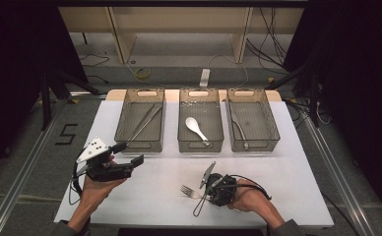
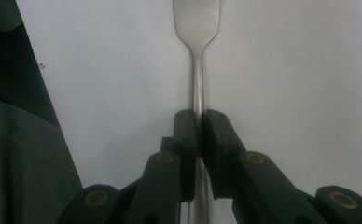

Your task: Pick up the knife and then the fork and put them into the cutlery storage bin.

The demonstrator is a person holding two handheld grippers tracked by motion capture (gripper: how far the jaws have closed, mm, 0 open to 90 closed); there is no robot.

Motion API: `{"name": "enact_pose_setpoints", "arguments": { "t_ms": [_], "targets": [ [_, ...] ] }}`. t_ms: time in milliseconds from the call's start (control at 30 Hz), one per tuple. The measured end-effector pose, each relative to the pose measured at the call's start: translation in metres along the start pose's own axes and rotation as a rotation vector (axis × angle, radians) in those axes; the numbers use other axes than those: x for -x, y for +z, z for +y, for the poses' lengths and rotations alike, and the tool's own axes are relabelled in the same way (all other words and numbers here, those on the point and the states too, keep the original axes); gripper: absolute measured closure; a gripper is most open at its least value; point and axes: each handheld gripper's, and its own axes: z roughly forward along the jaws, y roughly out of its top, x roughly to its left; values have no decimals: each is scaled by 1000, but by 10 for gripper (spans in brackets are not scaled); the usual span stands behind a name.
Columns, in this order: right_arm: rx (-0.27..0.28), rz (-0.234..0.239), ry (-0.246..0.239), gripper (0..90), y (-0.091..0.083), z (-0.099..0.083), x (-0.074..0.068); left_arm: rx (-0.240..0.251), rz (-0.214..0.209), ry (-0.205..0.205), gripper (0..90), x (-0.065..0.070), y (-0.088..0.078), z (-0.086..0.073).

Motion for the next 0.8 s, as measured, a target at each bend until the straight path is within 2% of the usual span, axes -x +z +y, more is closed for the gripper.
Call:
{"name": "enact_pose_setpoints", "arguments": {
  "t_ms": [100, 300, 367, 400, 433, 533, 567, 733, 800],
  "targets": [
    [14, -9, -6, 843, 1, 0, -1, 0, 0, 2, 157, 0, 0, 0],
    [-1, -29, -54, 846, -2, 0, -2, 1, 1, 0, 157, 0, 0, 0],
    [13, -40, -44, 847, -5, 0, -2, 1, 1, 0, 157, 0, 0, 0],
    [25, -45, -20, 847, -6, -1, -2, 0, 1, 1, 157, 0, 0, 0],
    [26, -50, -37, 847, -8, -1, 0, 0, 1, 2, 157, 0, 0, 0],
    [57, -65, -11, 847, -14, -4, 2, 0, 1, 1, 157, 0, 0, 0],
    [59, -69, -19, 847, -16, -5, 4, 0, 1, 1, 157, 0, 0, 0],
    [96, -92, 6, 847, -23, -11, 14, -1, 1, 0, 157, 0, 0, 0],
    [110, -94, 36, 847, -27, -13, 17, 0, 1, 0, 157, 0, 0, 0]
  ]
}}
